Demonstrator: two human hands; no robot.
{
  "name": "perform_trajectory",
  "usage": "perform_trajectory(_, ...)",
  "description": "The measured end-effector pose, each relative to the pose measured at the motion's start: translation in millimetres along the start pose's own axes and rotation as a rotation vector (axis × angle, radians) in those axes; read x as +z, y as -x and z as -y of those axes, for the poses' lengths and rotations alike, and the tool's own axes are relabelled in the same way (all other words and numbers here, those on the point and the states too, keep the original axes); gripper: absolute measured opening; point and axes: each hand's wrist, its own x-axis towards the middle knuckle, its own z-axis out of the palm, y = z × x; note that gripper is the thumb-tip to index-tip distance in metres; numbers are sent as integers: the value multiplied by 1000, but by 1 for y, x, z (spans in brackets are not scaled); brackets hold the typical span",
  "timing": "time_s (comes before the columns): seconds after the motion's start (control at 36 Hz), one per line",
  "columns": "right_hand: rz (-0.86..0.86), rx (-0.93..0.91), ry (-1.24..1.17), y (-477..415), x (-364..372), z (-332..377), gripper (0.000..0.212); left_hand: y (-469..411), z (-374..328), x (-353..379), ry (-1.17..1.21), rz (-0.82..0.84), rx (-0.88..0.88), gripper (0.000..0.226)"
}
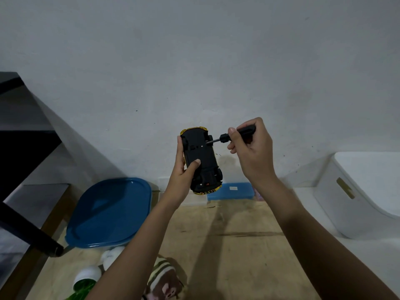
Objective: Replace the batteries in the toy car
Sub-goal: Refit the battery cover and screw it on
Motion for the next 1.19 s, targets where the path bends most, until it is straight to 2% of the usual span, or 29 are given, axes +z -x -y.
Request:
perform_trajectory(0.64, 16, -6, 20, 2, 5, -9, 13, 1, -3, 5, -62, 3, 49, 74)
perform_trajectory(0.78, 44, -43, 109, 0, 4, -9, 14, -1, 0, 5, -97, 20, 69, 75)
perform_trajectory(0.97, 174, -232, 417, -2, 1, -2, 19, -1, 4, 1, -475, -30, 147, 76)
perform_trajectory(1.08, 280, -204, 476, -5, 4, -1, 14, 1, 5, 0, -642, -28, 183, 73)
perform_trajectory(1.19, 351, -145, 452, -8, -1, -2, 12, 4, 5, -1, -703, -46, 204, 72)
